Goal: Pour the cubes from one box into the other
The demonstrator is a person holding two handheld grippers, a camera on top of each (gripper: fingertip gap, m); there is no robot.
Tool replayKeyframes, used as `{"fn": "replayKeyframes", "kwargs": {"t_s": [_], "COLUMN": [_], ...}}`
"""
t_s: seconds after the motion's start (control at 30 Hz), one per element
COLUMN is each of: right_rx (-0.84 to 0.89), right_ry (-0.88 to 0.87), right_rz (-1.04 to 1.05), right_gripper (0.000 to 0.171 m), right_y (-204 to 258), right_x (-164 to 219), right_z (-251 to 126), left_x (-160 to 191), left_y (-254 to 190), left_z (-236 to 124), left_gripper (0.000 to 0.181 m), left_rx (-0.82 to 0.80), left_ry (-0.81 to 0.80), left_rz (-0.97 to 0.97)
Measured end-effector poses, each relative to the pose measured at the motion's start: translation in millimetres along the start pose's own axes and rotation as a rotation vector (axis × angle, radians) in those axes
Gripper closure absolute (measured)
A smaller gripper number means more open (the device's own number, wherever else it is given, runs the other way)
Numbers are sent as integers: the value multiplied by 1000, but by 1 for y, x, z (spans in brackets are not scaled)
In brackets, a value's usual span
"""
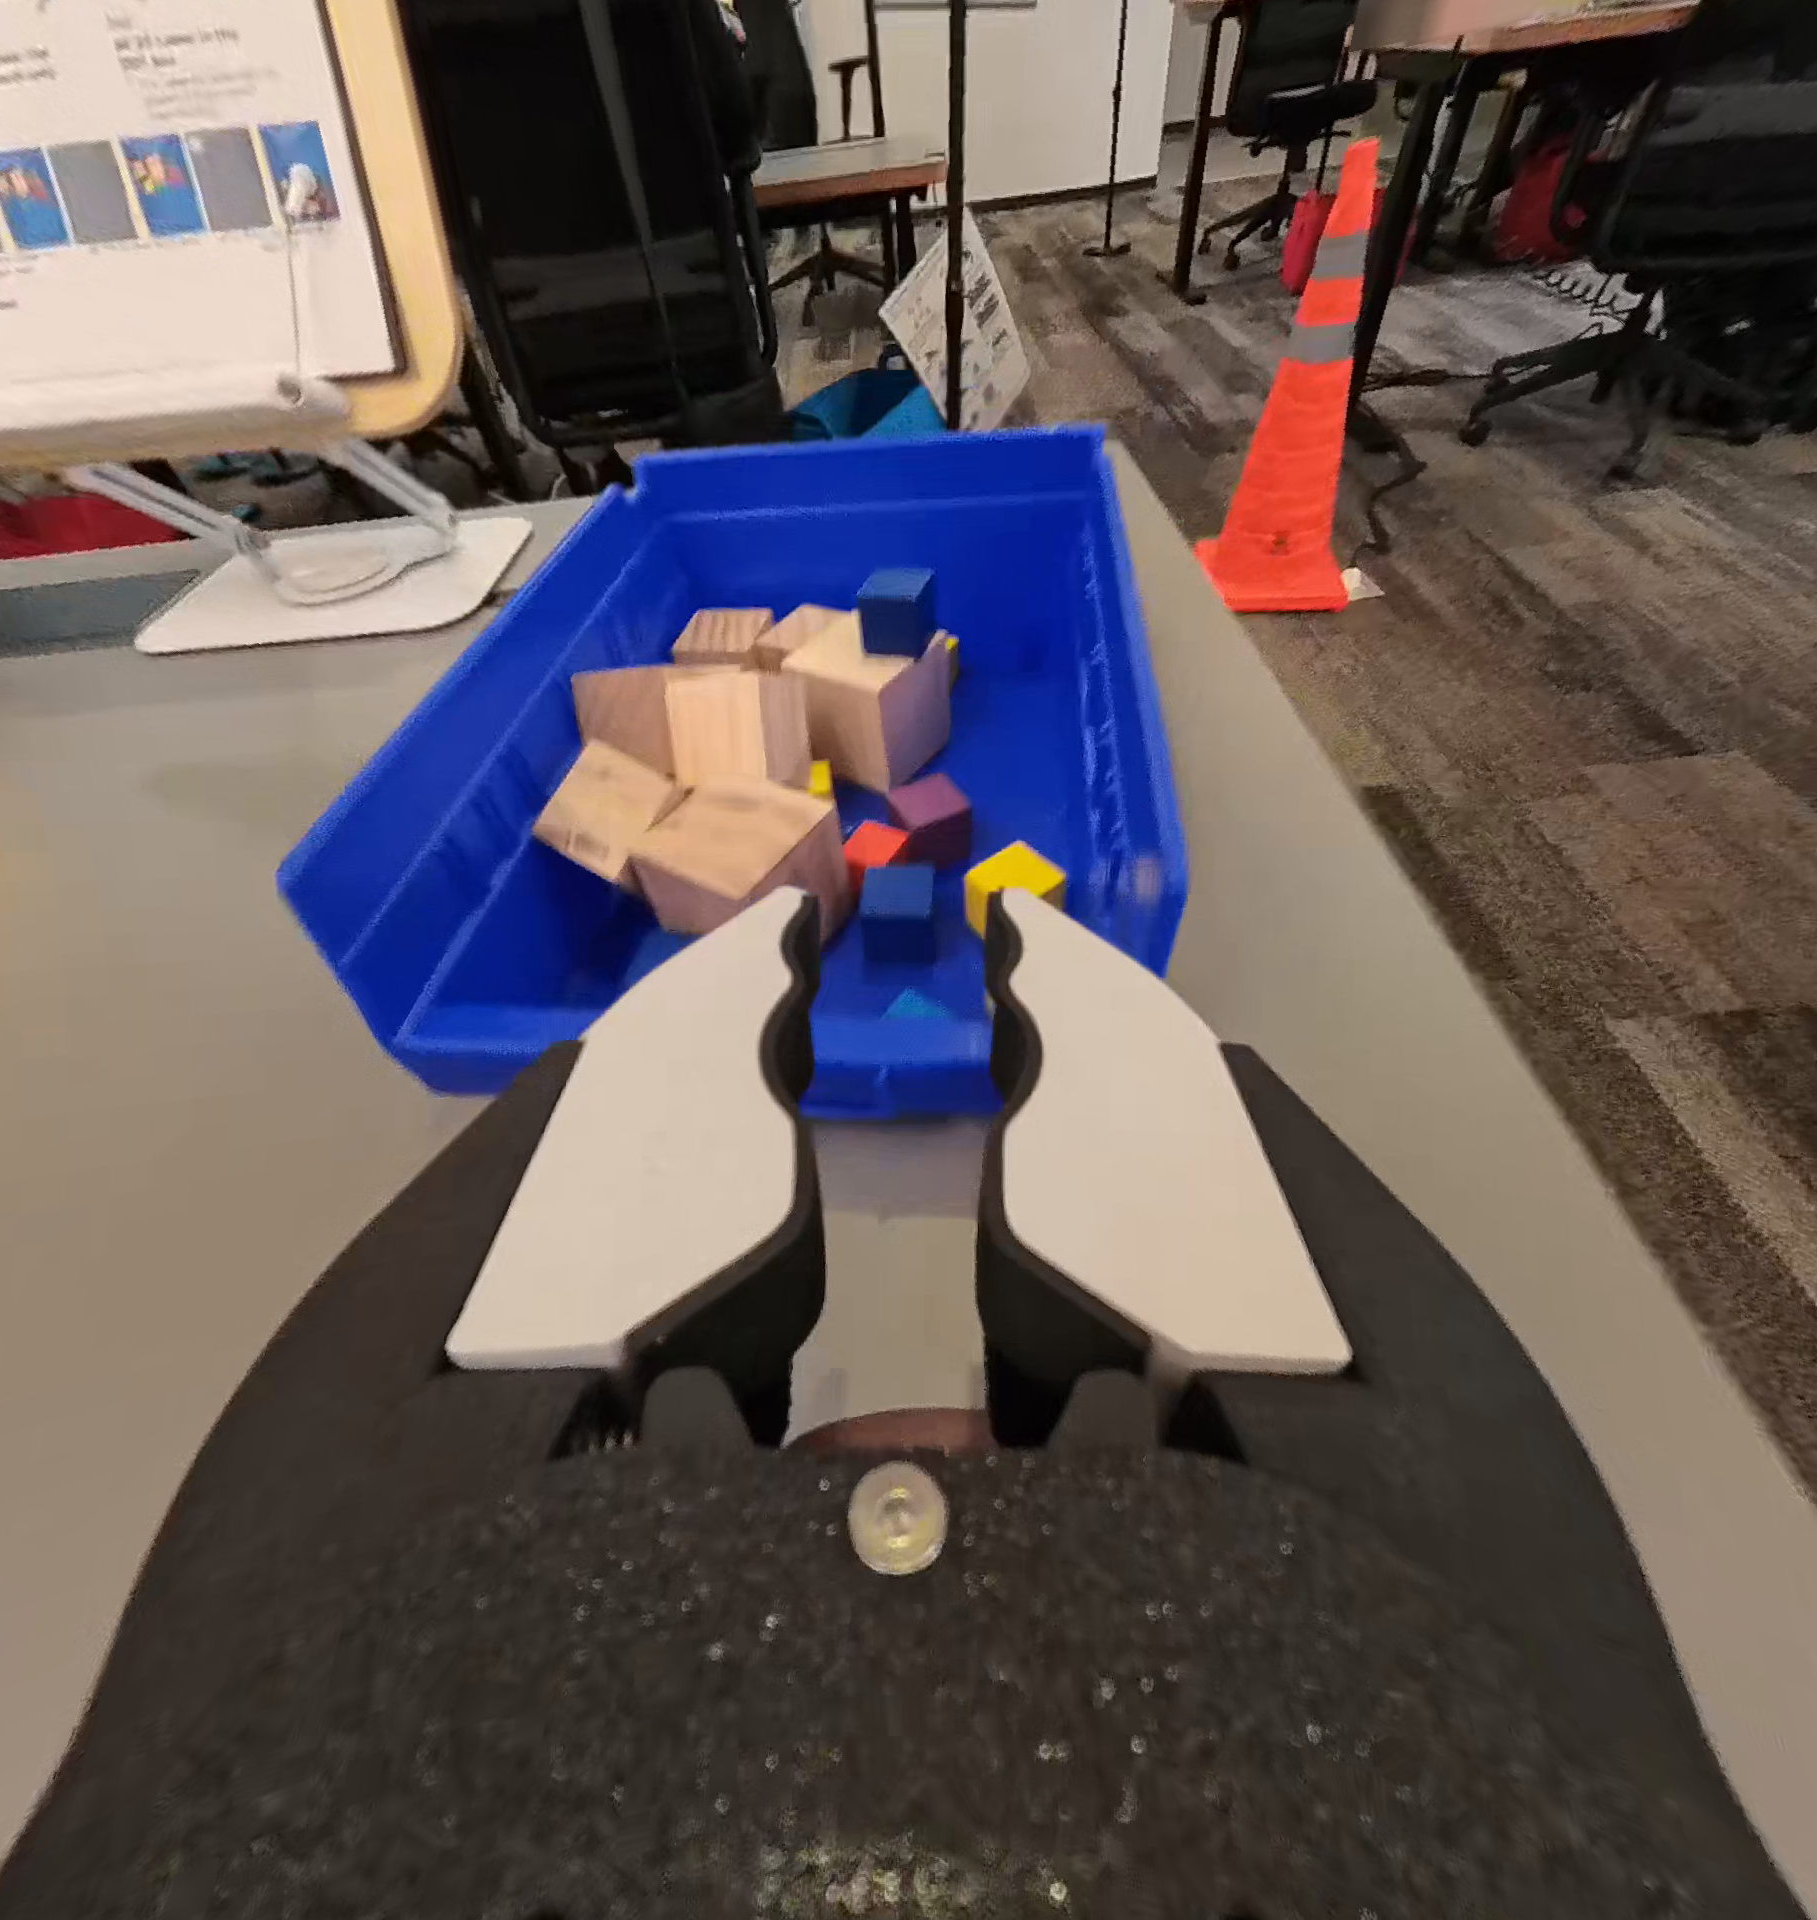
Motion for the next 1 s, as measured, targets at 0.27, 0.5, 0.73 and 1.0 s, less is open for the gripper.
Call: {"fn": "replayKeyframes", "kwargs": {"t_s": [0.27, 0.5, 0.73, 1.0], "right_rx": [127, 40, 106, 29], "right_ry": [51, 169, 173, 42], "right_rz": [-39, -6, 43, 5], "right_gripper": [137, 129, 169, 169], "right_y": [-36, -46, -36, 58], "right_x": [1, 32, 25, -3], "right_z": [39, 67, 66, 42], "left_x": [8, 42, 38, 4], "left_y": [-228, -299, -291, -210], "left_z": [118, 199, 202, 145], "left_gripper": [135, 141, 179, 179], "left_rx": [256, 178, 17, -36], "left_ry": [85, 206, 236, 127], "left_rz": [106, -21, 59, 25]}}
Point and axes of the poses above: each gripper's, where its closed fingertips meet, z out along the fingers, x out of its underside, y = z × x across the jaws, the point moved 10 cm from there along -z, back along the fingers, and after that the axes turned 6 degrees about -y, right-handed, at the moved point
